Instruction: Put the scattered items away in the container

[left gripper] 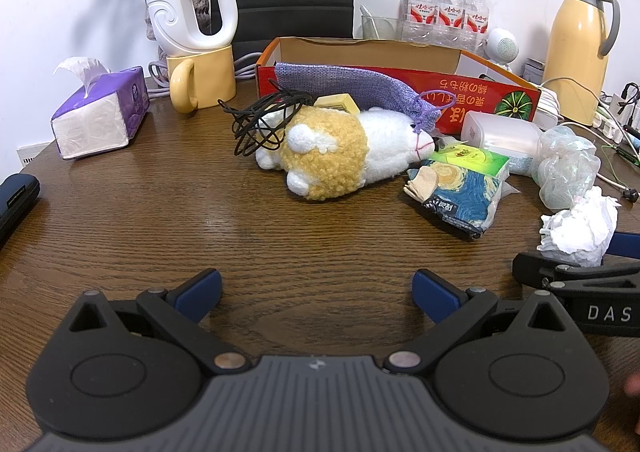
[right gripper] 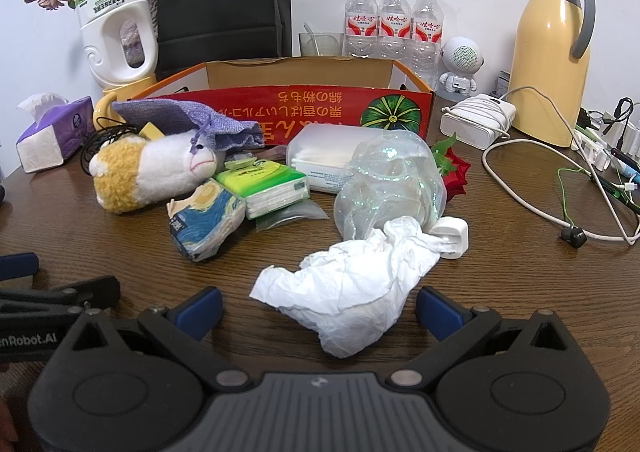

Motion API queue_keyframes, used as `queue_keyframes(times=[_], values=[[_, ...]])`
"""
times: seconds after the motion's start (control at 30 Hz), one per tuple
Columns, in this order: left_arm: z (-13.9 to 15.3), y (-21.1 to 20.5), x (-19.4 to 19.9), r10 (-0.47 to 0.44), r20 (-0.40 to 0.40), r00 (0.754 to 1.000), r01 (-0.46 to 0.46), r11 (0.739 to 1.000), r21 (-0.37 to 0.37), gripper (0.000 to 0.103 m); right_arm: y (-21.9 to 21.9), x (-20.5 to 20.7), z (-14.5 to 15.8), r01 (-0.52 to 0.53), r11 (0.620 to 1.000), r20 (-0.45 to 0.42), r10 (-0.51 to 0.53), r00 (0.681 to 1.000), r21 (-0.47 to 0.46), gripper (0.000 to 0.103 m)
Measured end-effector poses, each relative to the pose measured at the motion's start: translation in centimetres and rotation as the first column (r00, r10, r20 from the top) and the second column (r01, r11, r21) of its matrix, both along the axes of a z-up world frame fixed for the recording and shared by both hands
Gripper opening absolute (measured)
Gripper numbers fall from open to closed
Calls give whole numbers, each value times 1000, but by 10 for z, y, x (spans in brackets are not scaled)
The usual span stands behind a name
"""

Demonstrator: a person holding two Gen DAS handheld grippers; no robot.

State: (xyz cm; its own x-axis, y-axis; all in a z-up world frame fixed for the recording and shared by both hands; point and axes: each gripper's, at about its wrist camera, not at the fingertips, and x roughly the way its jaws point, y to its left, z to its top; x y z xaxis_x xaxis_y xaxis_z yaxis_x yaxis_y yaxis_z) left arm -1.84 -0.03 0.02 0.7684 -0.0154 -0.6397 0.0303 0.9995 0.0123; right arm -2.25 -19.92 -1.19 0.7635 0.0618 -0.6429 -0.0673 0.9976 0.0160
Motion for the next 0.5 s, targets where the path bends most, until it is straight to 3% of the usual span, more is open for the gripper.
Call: queue_keyframes(times=[0.17,0.37,0.5], values=[[3,3,-3,-33,21,999,33,999,11,103,1,-9,5,-41,999,-9,41,999,-9,101],[27,15,5,-78,86,993,83,995,-58,103,-3,-27,27,-82,996,100,86,991,-37,101],[46,18,26,-111,176,978,110,994,14,103,-6,-18,36,-127,992,112,126,986,-6,100]])
